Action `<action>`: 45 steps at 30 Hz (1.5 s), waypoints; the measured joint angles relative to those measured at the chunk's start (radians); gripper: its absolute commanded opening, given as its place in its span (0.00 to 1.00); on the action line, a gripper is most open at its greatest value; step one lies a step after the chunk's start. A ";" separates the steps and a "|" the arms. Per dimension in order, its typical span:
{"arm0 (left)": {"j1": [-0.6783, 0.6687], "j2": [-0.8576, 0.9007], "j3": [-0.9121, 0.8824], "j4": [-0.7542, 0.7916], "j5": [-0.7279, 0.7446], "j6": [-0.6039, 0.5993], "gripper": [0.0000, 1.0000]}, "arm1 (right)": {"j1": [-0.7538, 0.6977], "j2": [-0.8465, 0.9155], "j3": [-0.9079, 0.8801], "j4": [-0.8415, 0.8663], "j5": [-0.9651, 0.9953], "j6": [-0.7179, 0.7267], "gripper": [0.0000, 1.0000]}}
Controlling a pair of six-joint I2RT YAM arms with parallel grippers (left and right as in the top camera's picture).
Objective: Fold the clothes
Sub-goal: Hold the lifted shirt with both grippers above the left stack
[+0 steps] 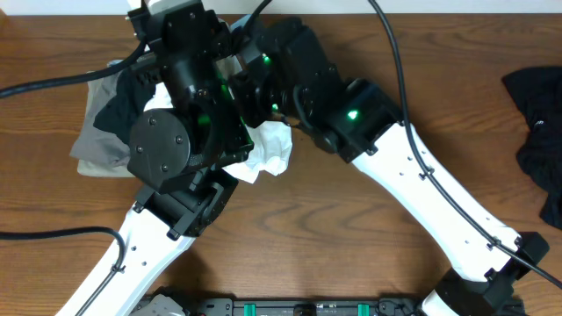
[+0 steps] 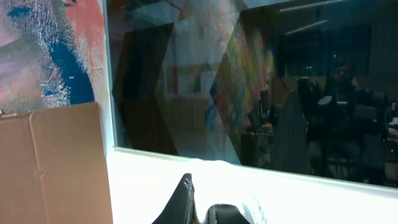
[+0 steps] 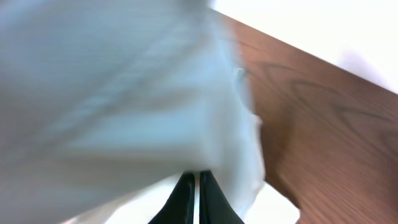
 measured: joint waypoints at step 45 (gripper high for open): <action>0.058 0.032 0.005 0.124 -0.049 0.283 0.06 | 0.038 0.000 -0.171 0.245 -0.288 -0.114 0.58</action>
